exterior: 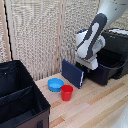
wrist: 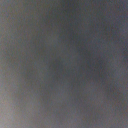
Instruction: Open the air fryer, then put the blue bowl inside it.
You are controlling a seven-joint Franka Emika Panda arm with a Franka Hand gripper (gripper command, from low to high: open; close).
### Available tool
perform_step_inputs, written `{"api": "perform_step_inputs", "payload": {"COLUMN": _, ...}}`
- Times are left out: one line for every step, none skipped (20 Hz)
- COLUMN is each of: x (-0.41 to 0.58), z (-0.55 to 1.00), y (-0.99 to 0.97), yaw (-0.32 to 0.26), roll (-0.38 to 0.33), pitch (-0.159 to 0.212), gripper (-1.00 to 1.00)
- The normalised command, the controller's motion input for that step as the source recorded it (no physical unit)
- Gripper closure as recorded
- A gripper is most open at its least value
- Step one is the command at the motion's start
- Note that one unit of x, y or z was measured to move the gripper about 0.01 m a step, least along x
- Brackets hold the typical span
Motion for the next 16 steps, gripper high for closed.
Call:
{"api": "perform_step_inputs", "payload": {"x": 0.134, "z": 0.00, "y": 0.03, "yaw": -0.012, "roll": 0.000, "pitch": -0.015, "gripper": -1.00}}
{"api": "perform_step_inputs", "payload": {"x": 0.069, "z": 0.00, "y": 0.00, "yaw": -0.025, "roll": 0.000, "pitch": 0.000, "gripper": -1.00}}
{"api": "perform_step_inputs", "payload": {"x": 0.000, "z": 0.06, "y": 0.00, "yaw": -0.012, "roll": 0.010, "pitch": 0.000, "gripper": -1.00}}
{"api": "perform_step_inputs", "payload": {"x": 0.000, "z": 0.18, "y": 0.00, "yaw": 0.000, "roll": 0.028, "pitch": 0.000, "gripper": -1.00}}
{"api": "perform_step_inputs", "payload": {"x": 0.000, "z": 0.29, "y": 0.02, "yaw": -0.006, "roll": 0.041, "pitch": 0.054, "gripper": -1.00}}
{"api": "perform_step_inputs", "payload": {"x": 0.000, "z": 0.40, "y": 0.10, "yaw": -0.012, "roll": 0.032, "pitch": 0.046, "gripper": -1.00}}
{"api": "perform_step_inputs", "payload": {"x": 0.000, "z": 0.59, "y": 0.17, "yaw": -0.001, "roll": 0.004, "pitch": 0.013, "gripper": -1.00}}
{"api": "perform_step_inputs", "payload": {"x": 0.000, "z": 0.73, "y": 0.13, "yaw": -0.004, "roll": 0.000, "pitch": 0.000, "gripper": -1.00}}
{"api": "perform_step_inputs", "payload": {"x": 0.000, "z": 0.82, "y": 0.18, "yaw": 0.000, "roll": 0.006, "pitch": 0.001, "gripper": -1.00}}
{"api": "perform_step_inputs", "payload": {"x": 0.000, "z": 0.97, "y": 0.23, "yaw": 0.000, "roll": 0.004, "pitch": 0.000, "gripper": -1.00}}
{"api": "perform_step_inputs", "payload": {"x": 0.000, "z": 1.00, "y": 0.26, "yaw": -0.002, "roll": 0.005, "pitch": 0.002, "gripper": -1.00}}
{"api": "perform_step_inputs", "payload": {"x": 0.011, "z": 1.00, "y": 0.27, "yaw": -0.008, "roll": 0.013, "pitch": 0.008, "gripper": -1.00}}
{"api": "perform_step_inputs", "payload": {"x": 0.017, "z": 1.00, "y": 0.28, "yaw": -0.008, "roll": 0.017, "pitch": 0.006, "gripper": -1.00}}
{"api": "perform_step_inputs", "payload": {"x": 0.000, "z": 1.00, "y": 0.28, "yaw": -0.016, "roll": 0.019, "pitch": 0.008, "gripper": -1.00}}
{"api": "perform_step_inputs", "payload": {"x": 0.006, "z": 1.00, "y": 0.28, "yaw": -0.014, "roll": 0.023, "pitch": 0.000, "gripper": -1.00}}
{"api": "perform_step_inputs", "payload": {"x": 0.020, "z": 1.00, "y": 0.28, "yaw": -0.010, "roll": 0.021, "pitch": 0.000, "gripper": -1.00}}
